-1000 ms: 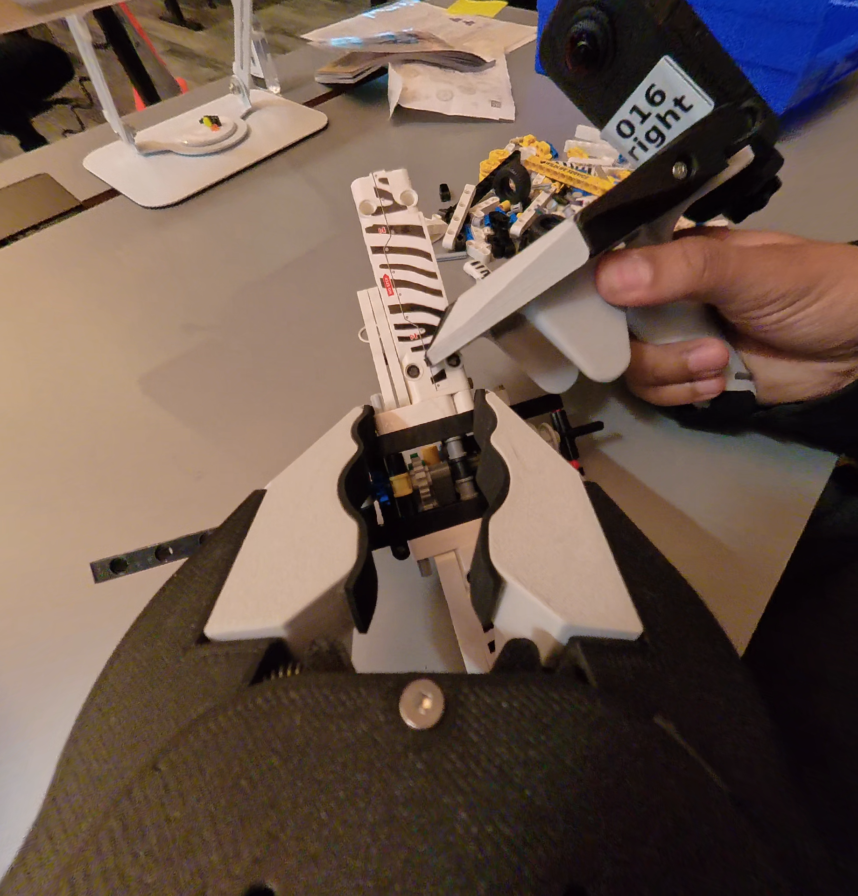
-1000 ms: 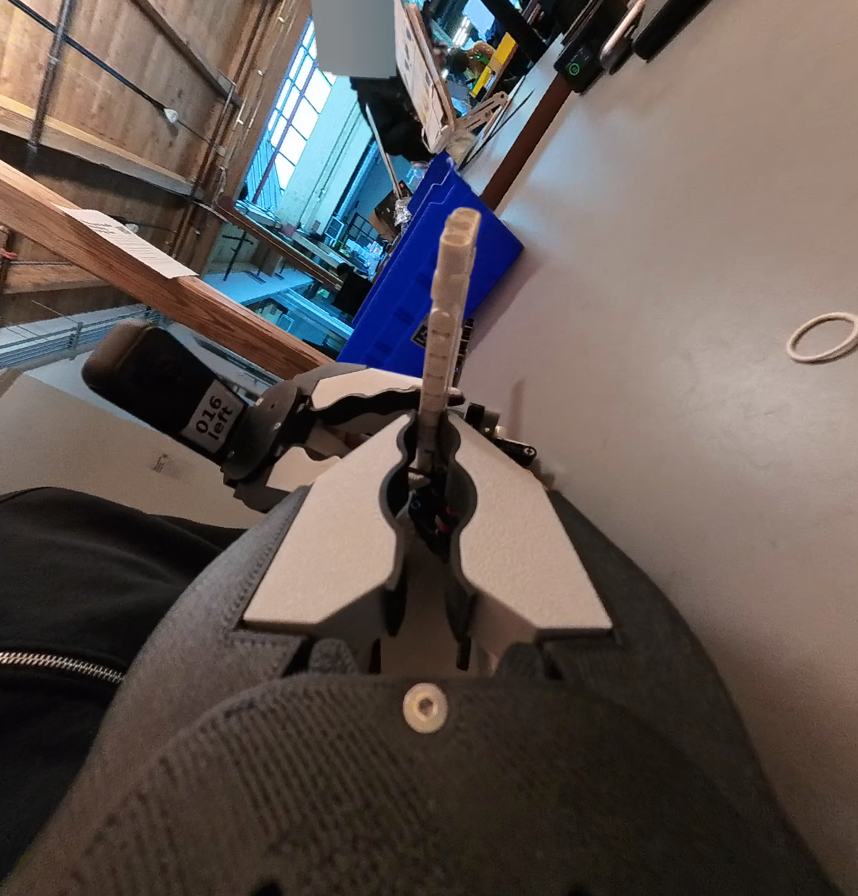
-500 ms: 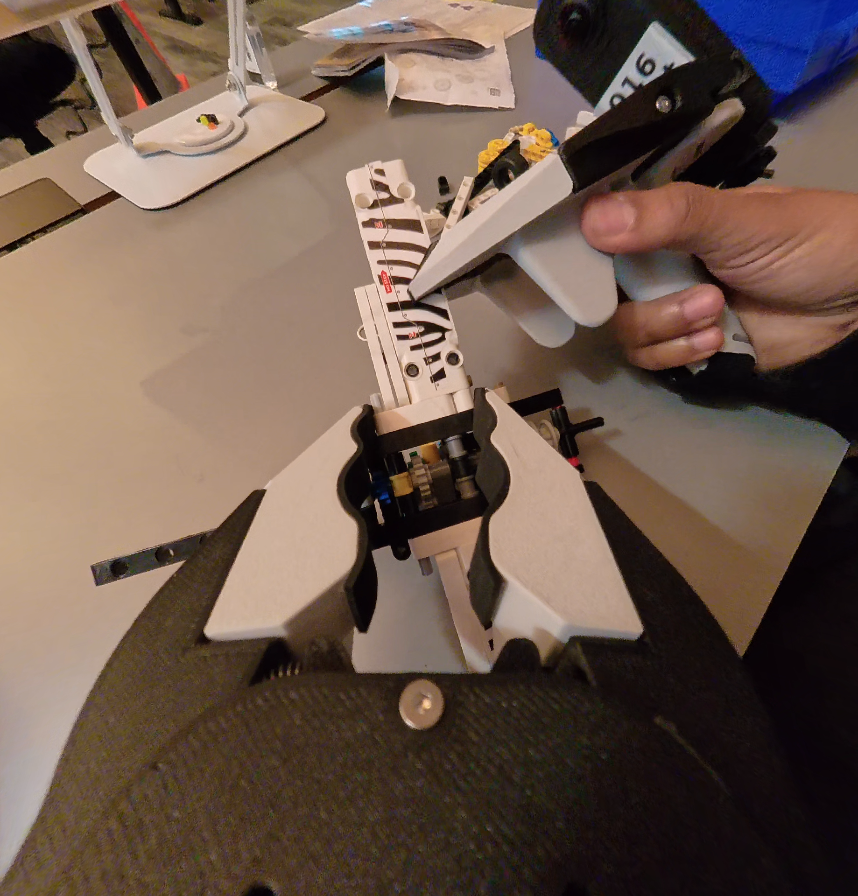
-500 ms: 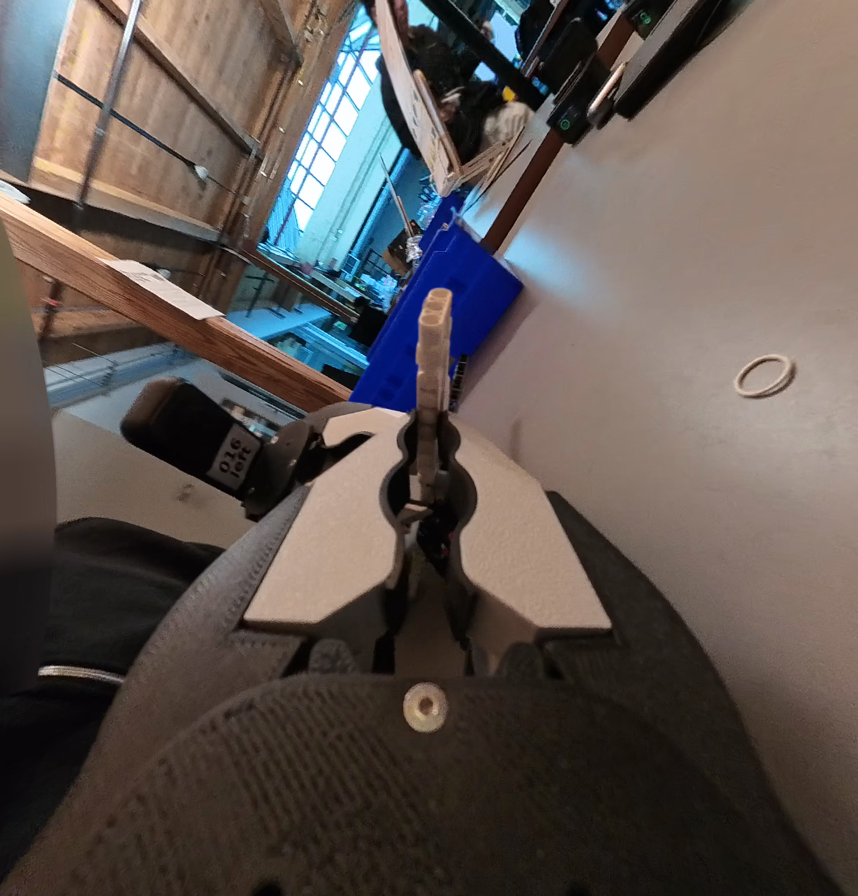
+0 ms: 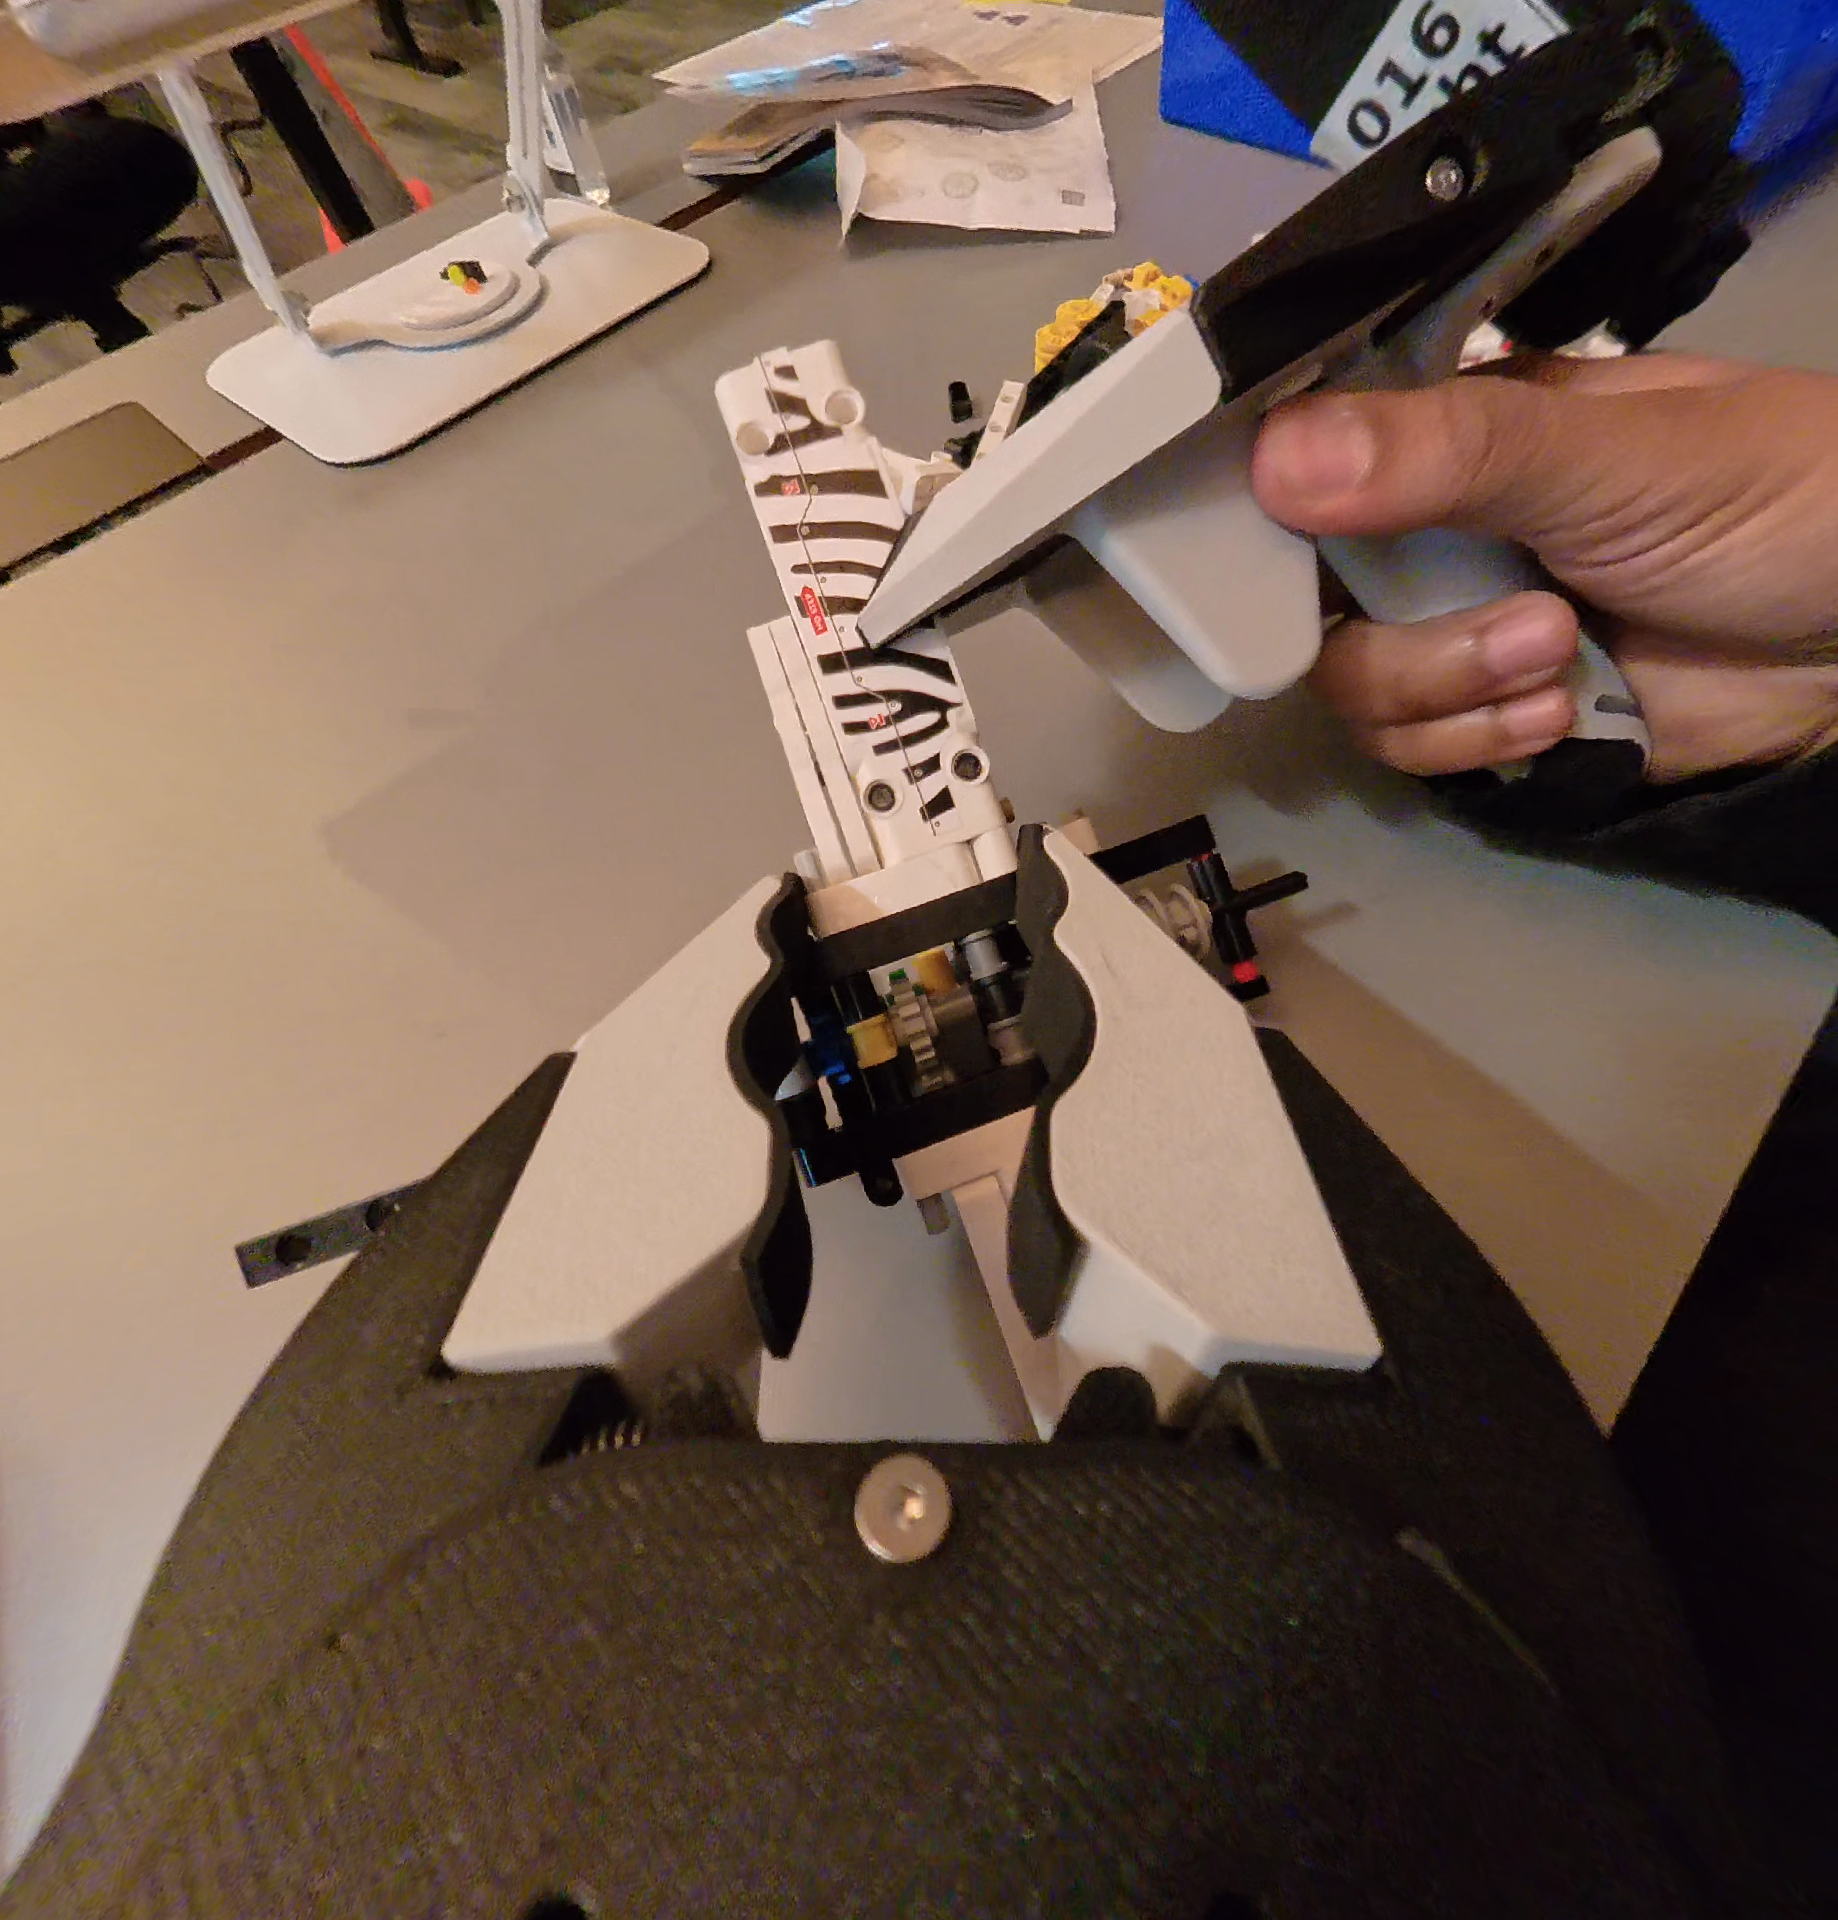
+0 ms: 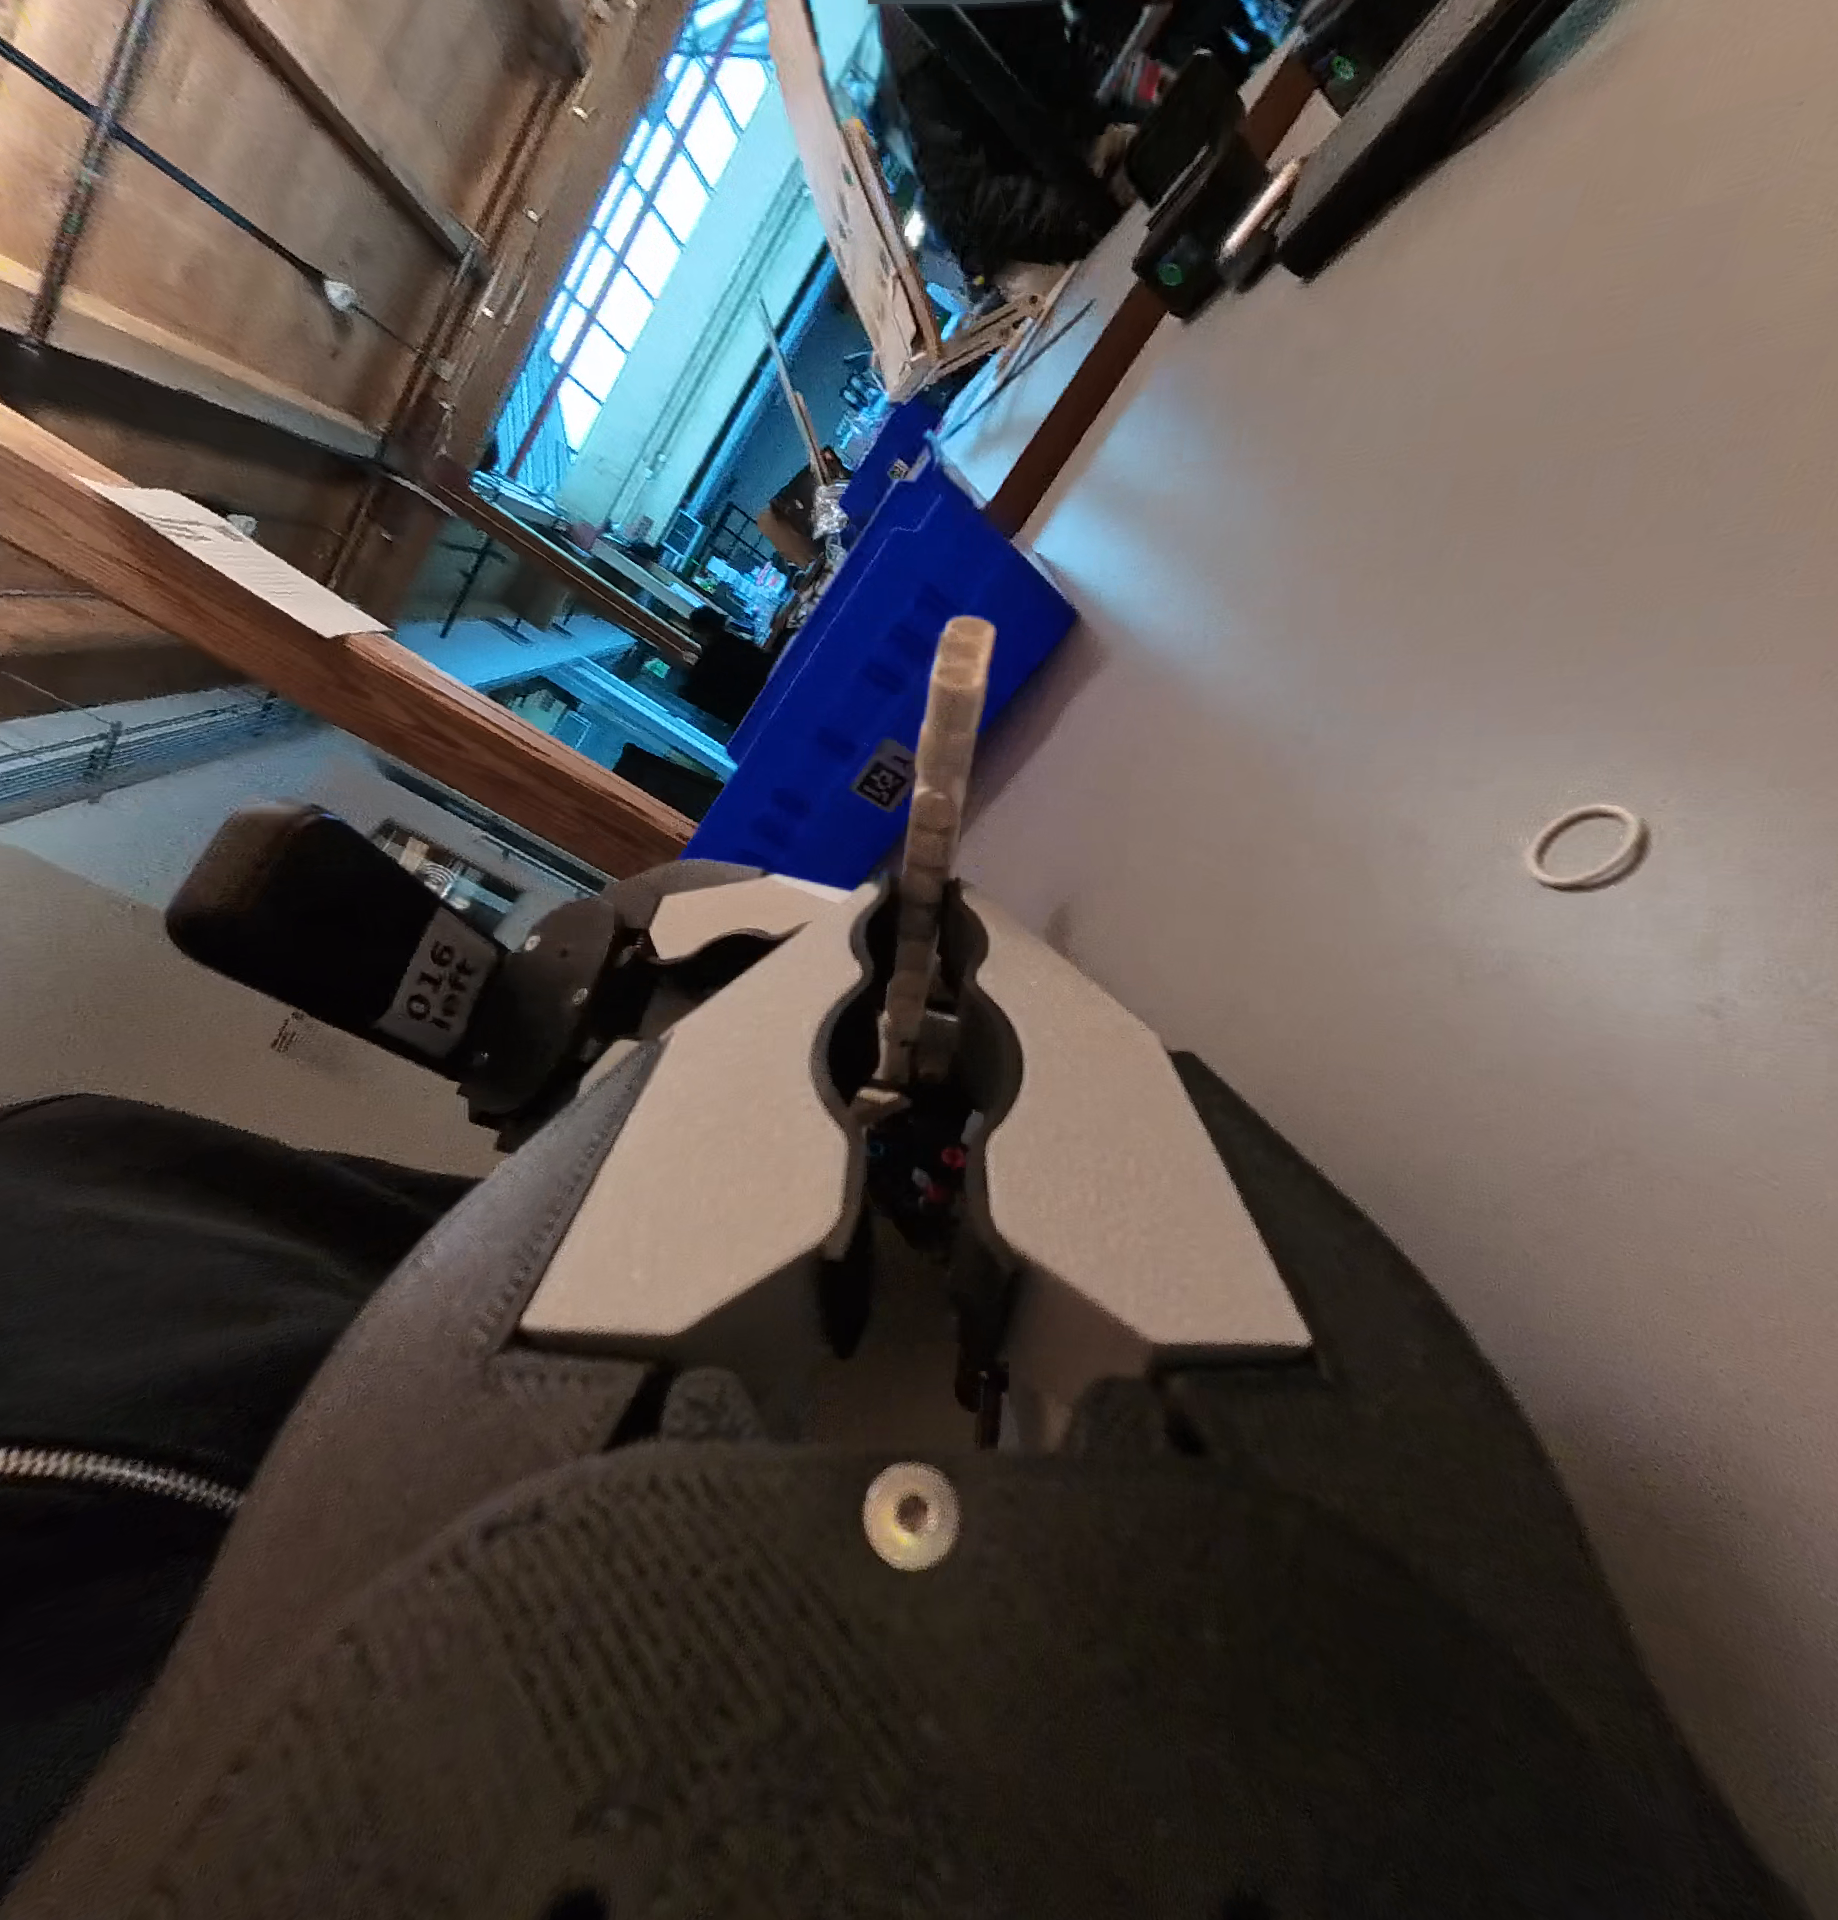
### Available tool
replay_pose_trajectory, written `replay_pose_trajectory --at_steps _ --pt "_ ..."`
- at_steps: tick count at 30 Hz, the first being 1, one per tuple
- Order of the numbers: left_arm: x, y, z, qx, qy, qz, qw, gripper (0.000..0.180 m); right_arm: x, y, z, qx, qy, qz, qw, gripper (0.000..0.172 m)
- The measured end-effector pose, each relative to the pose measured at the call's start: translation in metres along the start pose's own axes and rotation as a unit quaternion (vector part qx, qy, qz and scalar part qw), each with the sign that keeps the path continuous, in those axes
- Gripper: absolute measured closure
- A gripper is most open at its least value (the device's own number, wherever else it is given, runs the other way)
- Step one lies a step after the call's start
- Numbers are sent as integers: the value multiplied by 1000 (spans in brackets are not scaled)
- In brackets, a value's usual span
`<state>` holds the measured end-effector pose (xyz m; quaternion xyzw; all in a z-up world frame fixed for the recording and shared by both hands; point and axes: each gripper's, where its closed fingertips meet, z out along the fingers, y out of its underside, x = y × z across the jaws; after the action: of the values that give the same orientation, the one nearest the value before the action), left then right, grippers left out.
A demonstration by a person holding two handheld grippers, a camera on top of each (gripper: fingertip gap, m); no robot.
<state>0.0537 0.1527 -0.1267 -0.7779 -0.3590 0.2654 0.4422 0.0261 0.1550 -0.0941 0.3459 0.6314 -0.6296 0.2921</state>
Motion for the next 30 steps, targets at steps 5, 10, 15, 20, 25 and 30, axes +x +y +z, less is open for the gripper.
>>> replay_pose_trajectory --at_steps 5,10,15,20,25,30 --pt "-1 -1 -2 8 14 -23 1000 137 -7 -3 4 29 -16 35 999 165" --pt "-1 0 1 8 -3 1 1000 138 0 -1 3 12 -7 12 1000 165" --pt "1 -1 0 1 8 -13 1000 138 -4 -3 3 4 22 -6 1000 165" --pt "4 0 -1 -6 15 -15 1000 139 -7 -1 6 11 6 -10 1000 164" --pt "4 -1 2 -22 -9 20 1000 138 3 1 -5 -29 52 -54 997 164" --pt "6 -2 2 -19 6 6 1000 137 2 0 -16 2 10 -41 999 163"
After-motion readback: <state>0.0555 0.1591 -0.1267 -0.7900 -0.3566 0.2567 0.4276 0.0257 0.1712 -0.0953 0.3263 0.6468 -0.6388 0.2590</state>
